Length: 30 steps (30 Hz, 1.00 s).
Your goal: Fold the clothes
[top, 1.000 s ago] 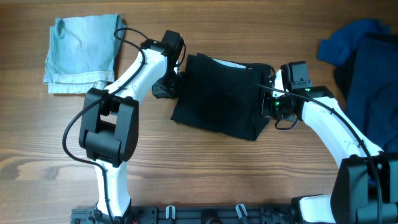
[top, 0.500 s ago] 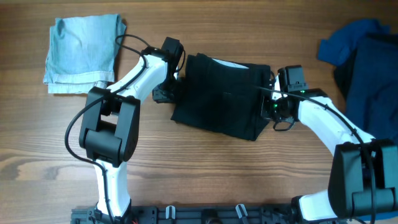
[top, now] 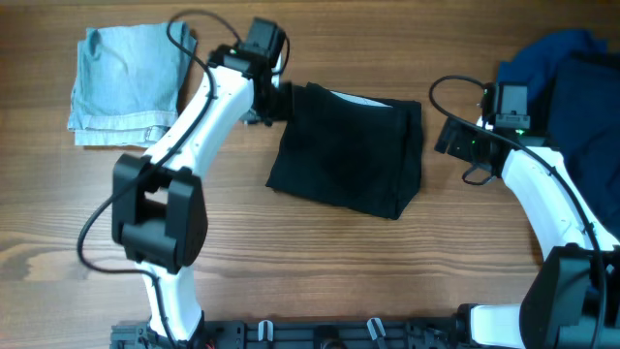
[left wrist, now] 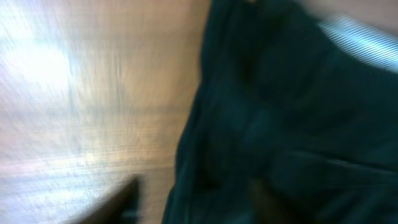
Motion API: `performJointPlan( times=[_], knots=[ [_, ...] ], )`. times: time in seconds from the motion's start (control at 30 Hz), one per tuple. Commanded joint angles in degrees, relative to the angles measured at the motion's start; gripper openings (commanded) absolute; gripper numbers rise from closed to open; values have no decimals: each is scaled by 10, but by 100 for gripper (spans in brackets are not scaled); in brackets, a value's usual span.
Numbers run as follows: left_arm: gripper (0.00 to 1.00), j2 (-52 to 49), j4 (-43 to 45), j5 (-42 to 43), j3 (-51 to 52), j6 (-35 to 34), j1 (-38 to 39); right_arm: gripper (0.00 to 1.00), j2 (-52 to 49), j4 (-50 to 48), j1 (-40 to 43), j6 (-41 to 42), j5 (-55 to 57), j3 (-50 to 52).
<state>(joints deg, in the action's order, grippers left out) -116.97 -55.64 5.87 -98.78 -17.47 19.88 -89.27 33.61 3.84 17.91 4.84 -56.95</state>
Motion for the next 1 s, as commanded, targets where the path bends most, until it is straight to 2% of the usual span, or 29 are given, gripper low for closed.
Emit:
performJointPlan(
  times=[0.0,0.1,0.13,0.2,0.43,0.63,0.8,0.97],
  knots=[
    [57,18,18,-5,-17,42,5,100,6,0,3,1,42,-5],
    [20,4,46,5,-17,43,7,100,6,0,3,1,42,-5],
    [12,-1,57,6,-17,42,7,100,6,0,3,1,42,-5],
    [4,-16,92,8,-17,42,10,100,6,0,3,1,42,-5],
    [4,-84,245,7,-17,42,18,100,6,0,3,1,42,-5],
    [4,-150,303,8,-17,42,19,100,6,0,3,1,42,-5],
    [5,-177,309,7,-17,42,19,100,6,0,3,1,42,-5],
    [4,-178,251,7,-17,42,15,100,6,0,3,1,42,-5]
  ],
)
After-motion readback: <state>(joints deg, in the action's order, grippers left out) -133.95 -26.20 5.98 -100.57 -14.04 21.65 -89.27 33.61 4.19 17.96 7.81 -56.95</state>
